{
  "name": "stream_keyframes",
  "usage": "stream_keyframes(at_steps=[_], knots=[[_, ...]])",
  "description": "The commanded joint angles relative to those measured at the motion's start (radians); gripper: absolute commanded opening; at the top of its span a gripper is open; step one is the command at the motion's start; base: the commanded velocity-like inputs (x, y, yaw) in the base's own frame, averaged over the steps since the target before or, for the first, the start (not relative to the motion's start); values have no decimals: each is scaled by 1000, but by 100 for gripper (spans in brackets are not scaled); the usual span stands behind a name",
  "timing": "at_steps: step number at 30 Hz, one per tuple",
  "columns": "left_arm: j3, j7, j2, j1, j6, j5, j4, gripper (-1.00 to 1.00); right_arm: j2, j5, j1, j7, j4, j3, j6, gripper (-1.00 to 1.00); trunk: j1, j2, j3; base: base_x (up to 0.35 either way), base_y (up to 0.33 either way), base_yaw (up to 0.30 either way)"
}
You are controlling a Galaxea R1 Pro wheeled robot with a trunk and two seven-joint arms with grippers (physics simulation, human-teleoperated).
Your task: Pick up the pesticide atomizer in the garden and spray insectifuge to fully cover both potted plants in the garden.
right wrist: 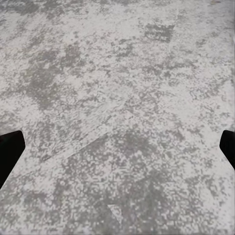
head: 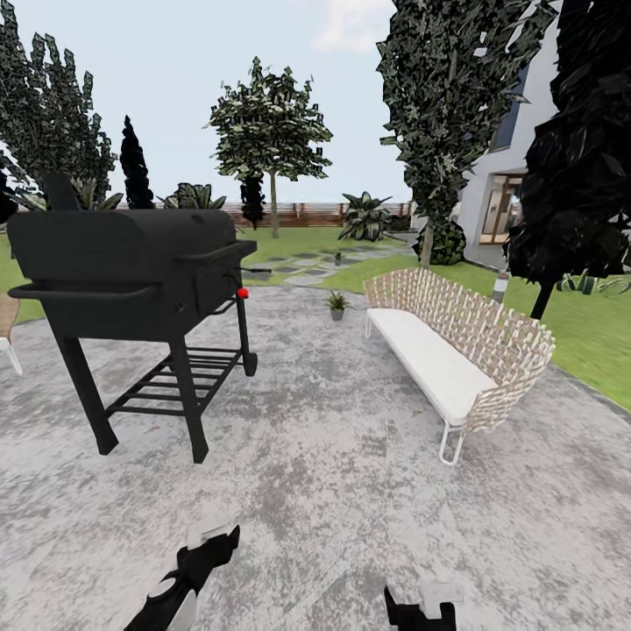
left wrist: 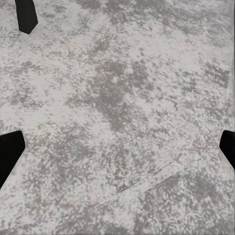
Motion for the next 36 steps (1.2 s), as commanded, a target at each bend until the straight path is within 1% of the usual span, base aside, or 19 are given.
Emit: stream_keyframes(at_steps=[1, 2, 3, 4, 5, 11, 21, 36], knots=[[1, 0, 0, -2, -3, 7, -6, 100, -2, -1, -1, 1, 1, 0, -3, 100, 4, -8, -4, 0, 0, 0], [2, 0, 0, -4, -3, 7, -12, 100, -4, -1, -1, 1, 1, 0, -3, 100, 8, -15, -7, 0, 0, 0], [2, 0, 0, -7, -3, 7, -25, 100, -28, -4, 0, 3, 1, 1, -4, 100, 12, -22, -10, 0, 0, 0], [2, 0, 0, -7, -3, 7, -25, 100, -28, -4, 0, 3, 1, 1, -4, 100, 15, -29, -14, 0, 0, 0], [0, 1, 0, -5, -3, 7, -28, 100, -39, -6, 0, 4, 1, 1, -4, 100, 19, -36, -17, 0, 0, 0], [1, 3, 0, 13, -3, 6, -24, 100, -54, -10, 1, 6, 1, 0, -4, 100, 42, -78, -36, 0, 0, 0], [1, 4, 1, 26, -4, 4, -15, 100, -57, -11, 1, 6, 1, 2, -4, 100, 81, -148, -67, 0, 0, 0], [0, 4, 1, 27, -4, 4, -14, 100, -57, -11, 1, 7, 1, 5, -3, 100, 138, -253, -114, 0, 0, 0]])
